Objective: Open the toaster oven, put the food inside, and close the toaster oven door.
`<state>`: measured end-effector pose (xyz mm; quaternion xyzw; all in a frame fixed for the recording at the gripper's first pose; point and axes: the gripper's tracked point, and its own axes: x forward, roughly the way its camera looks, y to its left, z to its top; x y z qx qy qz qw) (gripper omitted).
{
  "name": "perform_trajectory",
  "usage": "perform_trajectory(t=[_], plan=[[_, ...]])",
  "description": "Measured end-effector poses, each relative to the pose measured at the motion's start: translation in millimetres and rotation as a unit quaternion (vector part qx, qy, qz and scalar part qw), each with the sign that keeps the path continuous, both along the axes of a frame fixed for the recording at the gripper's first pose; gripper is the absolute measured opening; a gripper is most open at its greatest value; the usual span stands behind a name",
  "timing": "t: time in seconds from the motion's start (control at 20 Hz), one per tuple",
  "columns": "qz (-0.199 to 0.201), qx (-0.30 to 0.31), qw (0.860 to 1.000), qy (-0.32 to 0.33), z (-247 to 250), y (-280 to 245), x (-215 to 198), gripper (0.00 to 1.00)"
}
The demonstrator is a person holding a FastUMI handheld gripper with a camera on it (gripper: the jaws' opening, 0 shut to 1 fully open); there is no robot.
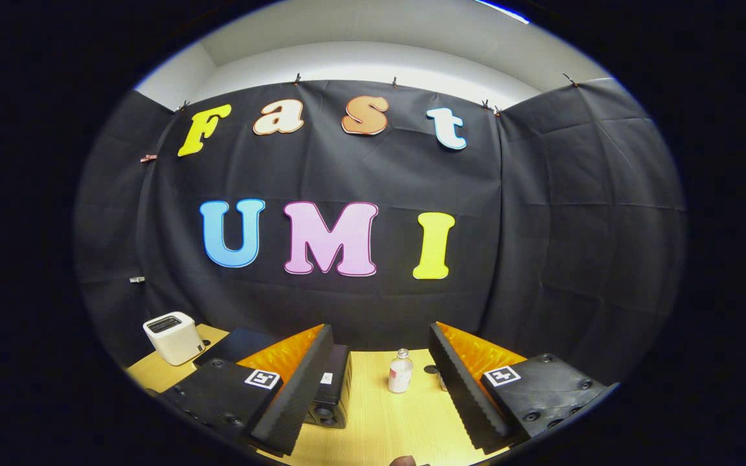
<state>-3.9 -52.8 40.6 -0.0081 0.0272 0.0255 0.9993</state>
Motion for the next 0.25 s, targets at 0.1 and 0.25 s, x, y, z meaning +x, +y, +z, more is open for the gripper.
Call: perform_trajectory(t=[0.1,0.25], plan=[[0.001,0.003,1.000,0.006,-4,-6,-1,0.97],[-0.001,0.004,1.000,0.008,-9,-13,-3,0.98]])
